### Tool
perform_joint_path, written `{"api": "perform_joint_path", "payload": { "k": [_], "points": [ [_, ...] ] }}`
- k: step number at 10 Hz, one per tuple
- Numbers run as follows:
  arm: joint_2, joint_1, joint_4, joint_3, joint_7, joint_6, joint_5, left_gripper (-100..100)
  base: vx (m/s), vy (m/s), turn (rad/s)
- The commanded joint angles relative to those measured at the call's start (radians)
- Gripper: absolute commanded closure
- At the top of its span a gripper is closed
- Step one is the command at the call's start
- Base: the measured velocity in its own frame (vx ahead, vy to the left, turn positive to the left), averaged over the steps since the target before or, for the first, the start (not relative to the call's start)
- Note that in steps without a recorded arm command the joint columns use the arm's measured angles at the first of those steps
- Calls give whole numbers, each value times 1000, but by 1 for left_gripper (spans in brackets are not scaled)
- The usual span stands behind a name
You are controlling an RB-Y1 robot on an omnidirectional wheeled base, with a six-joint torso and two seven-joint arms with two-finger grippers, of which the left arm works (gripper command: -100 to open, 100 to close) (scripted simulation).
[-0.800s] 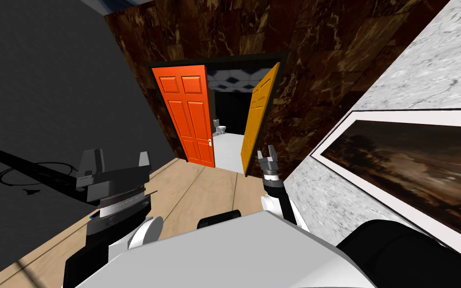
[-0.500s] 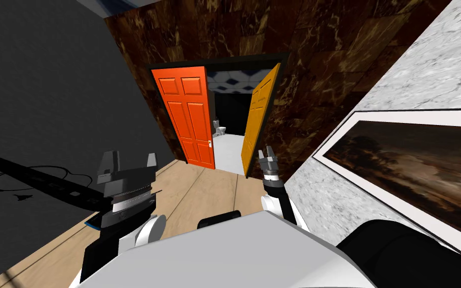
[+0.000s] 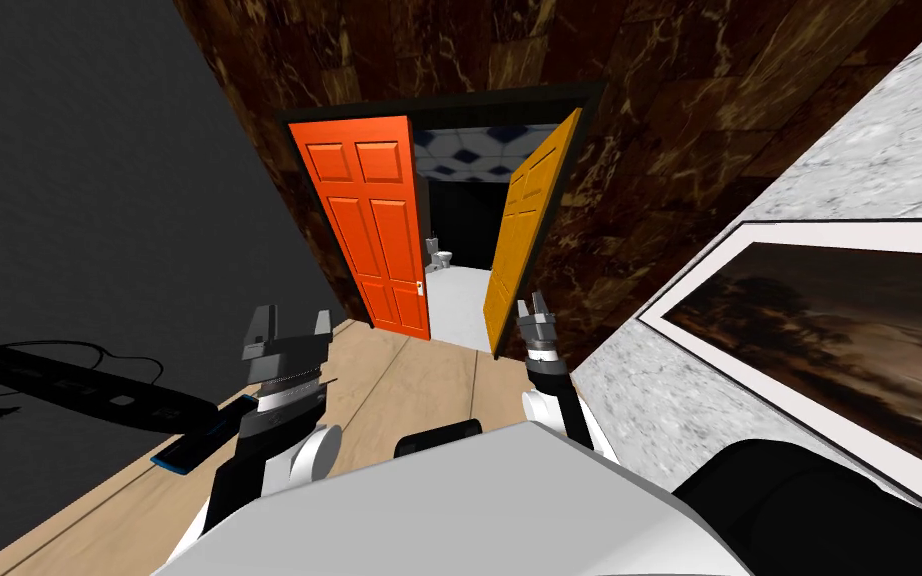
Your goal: Push the door open
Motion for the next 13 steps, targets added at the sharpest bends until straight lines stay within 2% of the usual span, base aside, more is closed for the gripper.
{"api": "perform_joint_path", "payload": {
  "k": [1,5,13],
  "points": [
    [8,-18,38,-2,2,-4,-3,-100,86,26,-8],
    [26,-54,125,-14,6,-14,-12,-100,84,24,-9],
    [57,-141,333,-42,15,-38,-33,-100,101,28,-10]
  ]
}}
